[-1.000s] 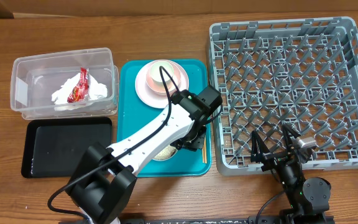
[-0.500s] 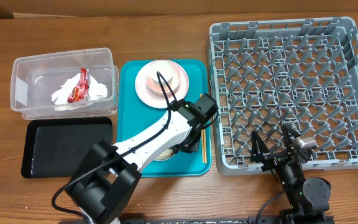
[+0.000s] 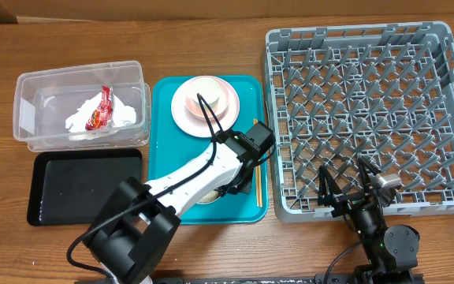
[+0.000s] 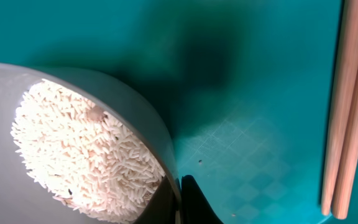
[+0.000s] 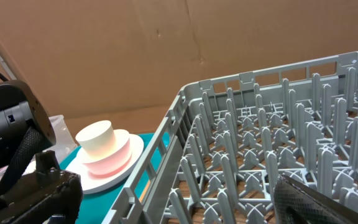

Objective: Sort waste into correct bins and load items into the dishwasher
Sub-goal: 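Grasp the rim of the white rice bowl with the left gripper, then lift the rice bowl with the left gripper over the black tray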

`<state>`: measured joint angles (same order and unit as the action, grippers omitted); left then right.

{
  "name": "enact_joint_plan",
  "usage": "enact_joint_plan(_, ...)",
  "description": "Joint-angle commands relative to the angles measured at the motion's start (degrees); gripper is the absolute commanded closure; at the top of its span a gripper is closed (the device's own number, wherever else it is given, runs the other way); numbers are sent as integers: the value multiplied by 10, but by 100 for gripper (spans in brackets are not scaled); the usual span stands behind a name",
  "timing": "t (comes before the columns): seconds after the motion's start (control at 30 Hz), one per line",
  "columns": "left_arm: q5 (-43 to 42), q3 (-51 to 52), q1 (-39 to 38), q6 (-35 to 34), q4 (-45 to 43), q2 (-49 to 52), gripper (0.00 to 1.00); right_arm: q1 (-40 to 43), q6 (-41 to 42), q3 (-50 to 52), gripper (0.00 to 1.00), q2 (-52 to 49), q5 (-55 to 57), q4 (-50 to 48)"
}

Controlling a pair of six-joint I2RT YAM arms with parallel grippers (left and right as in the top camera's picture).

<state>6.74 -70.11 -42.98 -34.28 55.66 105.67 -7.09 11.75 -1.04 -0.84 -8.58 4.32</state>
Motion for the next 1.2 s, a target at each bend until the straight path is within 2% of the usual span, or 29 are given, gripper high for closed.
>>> enact_joint_plan(0.0, 7, 5, 3, -5, -2, -1, 96, 4, 1, 6, 0, 6, 2, -3)
enact_joint_plan(0.23, 3, -45, 31, -3, 56, -17, 96, 4, 1, 6, 0, 6, 2, -3)
enact_joint_plan(0.37, -34, -78, 75, 32, 92, -50, 96, 4, 1, 6, 0, 6, 2, -3)
enact_joint_plan(0.63, -155, -89, 216, 106, 140, -162, 96, 4, 1, 6, 0, 6, 2, -3)
enact_joint_plan(0.9, -179, -88, 367, 153, 192, -220, 96, 4, 1, 6, 0, 6, 2, -3)
enact_joint_plan(1.17, -204, -87, 454, 190, 213, -221, 96, 4, 1, 6, 0, 6, 2, -3)
